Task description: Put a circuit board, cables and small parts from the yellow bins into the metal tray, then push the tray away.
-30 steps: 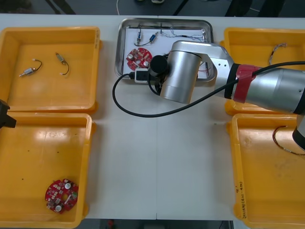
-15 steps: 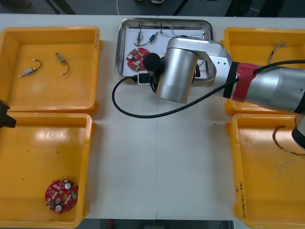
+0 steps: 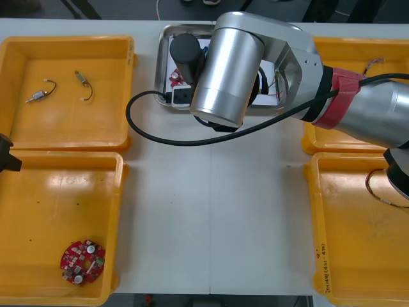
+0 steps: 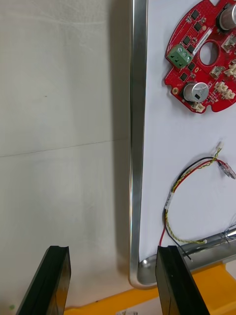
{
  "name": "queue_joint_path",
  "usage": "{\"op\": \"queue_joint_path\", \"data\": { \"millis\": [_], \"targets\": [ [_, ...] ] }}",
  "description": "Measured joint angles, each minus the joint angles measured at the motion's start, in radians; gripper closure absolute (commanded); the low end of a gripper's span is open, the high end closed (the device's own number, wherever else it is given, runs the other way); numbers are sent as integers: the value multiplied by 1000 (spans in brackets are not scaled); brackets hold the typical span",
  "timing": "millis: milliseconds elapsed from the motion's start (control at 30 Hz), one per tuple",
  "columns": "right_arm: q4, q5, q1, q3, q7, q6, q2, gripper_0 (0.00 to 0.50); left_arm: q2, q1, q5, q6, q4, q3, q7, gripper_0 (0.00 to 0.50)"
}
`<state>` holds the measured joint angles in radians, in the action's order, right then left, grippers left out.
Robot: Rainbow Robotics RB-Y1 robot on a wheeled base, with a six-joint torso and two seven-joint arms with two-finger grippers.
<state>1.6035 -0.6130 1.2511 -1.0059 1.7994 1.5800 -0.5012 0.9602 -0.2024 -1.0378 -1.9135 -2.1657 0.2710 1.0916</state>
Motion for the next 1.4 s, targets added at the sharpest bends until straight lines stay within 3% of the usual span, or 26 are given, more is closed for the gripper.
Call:
{"op": "queue_joint_path", "data": {
  "millis": [400,567,1000,1400],
  "targets": [
    [246,-1,-141,291,-3,329,-10,0,0,0,0,0,0,0,0,0],
    [332,-9,-189,386,-14,334,-32,0,0,0,0,0,0,0,0,0],
    [481,-116,-372,692,-68,336,-122,0,0,0,0,0,0,0,0,0],
    [566,-128,-553,981,-162,337,-177,0,0,0,0,0,-1,0,0,0]
  ]
}}
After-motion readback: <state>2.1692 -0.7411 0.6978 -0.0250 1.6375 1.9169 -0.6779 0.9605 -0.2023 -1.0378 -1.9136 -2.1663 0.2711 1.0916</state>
